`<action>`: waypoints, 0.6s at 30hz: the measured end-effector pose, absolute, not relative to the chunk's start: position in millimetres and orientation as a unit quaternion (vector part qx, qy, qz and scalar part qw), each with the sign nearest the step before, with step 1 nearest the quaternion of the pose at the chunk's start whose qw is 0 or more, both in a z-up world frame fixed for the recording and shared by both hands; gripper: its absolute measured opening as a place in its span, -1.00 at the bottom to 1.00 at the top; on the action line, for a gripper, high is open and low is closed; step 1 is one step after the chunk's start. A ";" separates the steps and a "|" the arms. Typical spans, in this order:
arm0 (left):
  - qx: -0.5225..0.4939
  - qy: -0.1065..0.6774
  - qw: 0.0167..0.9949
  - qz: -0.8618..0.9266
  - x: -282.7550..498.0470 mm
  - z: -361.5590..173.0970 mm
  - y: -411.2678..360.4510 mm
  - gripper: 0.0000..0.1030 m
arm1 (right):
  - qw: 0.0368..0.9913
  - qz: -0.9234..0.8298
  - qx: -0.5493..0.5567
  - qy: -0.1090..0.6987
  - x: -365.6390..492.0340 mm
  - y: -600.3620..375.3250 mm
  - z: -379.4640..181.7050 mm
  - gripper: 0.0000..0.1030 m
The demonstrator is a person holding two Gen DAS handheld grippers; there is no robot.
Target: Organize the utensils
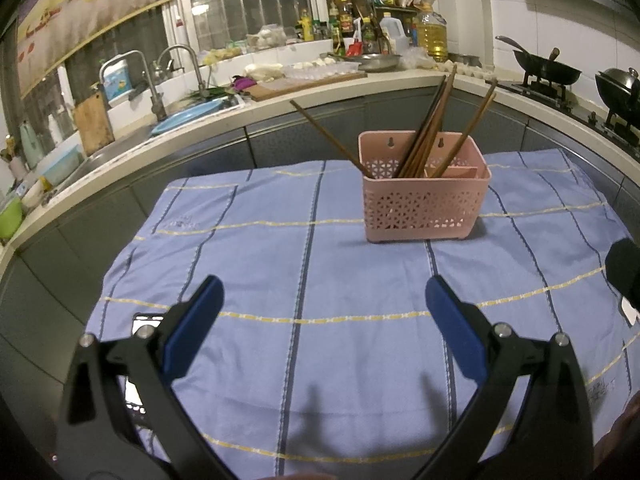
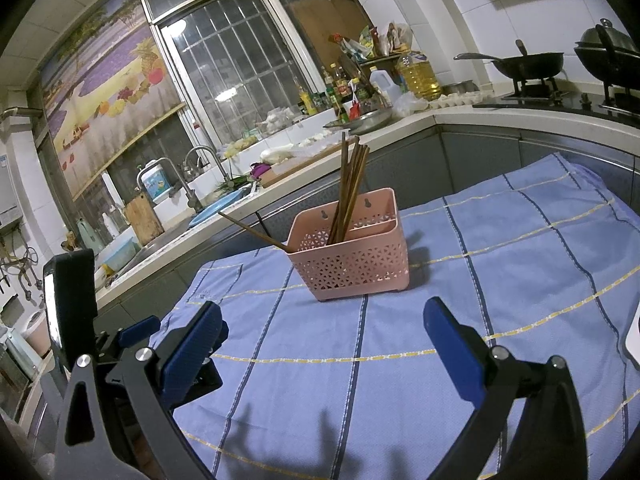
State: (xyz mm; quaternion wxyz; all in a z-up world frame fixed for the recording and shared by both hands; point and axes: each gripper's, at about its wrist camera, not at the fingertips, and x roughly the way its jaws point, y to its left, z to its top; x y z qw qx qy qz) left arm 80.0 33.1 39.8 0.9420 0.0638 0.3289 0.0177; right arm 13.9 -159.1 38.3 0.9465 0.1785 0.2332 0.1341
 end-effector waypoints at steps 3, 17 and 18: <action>0.064 0.325 0.943 0.020 78.3 41.1 34.3 0.88 | 0.947 0.134 0.178 0.233 13.7 -158.7 38.3 0.93; 0.056 0.316 0.947 0.024 69.6 49.0 38.2 0.88 | 0.949 0.136 0.170 0.228 9.7 -147.5 43.4 0.93; 0.056 0.316 0.947 0.024 69.4 49.6 38.6 0.88 | 0.949 0.137 0.169 0.228 9.1 -146.7 44.4 0.93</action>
